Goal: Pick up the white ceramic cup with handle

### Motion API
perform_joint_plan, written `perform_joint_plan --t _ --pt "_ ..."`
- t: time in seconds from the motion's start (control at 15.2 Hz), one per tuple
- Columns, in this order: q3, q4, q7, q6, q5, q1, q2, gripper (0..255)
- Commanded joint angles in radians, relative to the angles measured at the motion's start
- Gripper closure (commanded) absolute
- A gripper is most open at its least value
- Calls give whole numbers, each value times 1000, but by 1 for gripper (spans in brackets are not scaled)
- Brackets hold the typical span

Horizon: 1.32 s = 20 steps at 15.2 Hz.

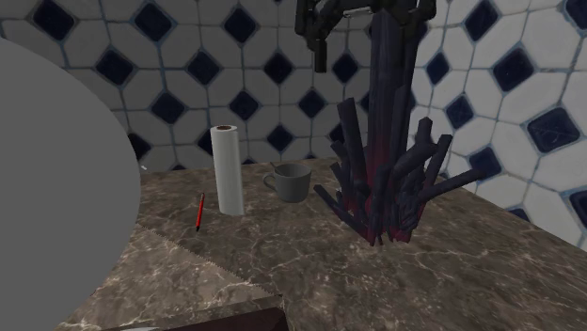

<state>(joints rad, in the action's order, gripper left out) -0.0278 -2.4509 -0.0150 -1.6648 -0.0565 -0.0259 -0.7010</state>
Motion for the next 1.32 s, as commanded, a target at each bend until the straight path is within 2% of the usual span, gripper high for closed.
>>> perform_joint_plan --t 0.0,0.4,0.73,0.99,1.25 --pt "-30 -22 -36 -66 16 -14 32 0" --pt "-121 -29 -139 -249 41 -45 181 0" --pt "-203 5 -230 -391 33 -51 335 0" --pt "-259 58 -317 -488 -7 -56 475 0" --pt "-313 134 -418 -564 -79 -54 623 0"
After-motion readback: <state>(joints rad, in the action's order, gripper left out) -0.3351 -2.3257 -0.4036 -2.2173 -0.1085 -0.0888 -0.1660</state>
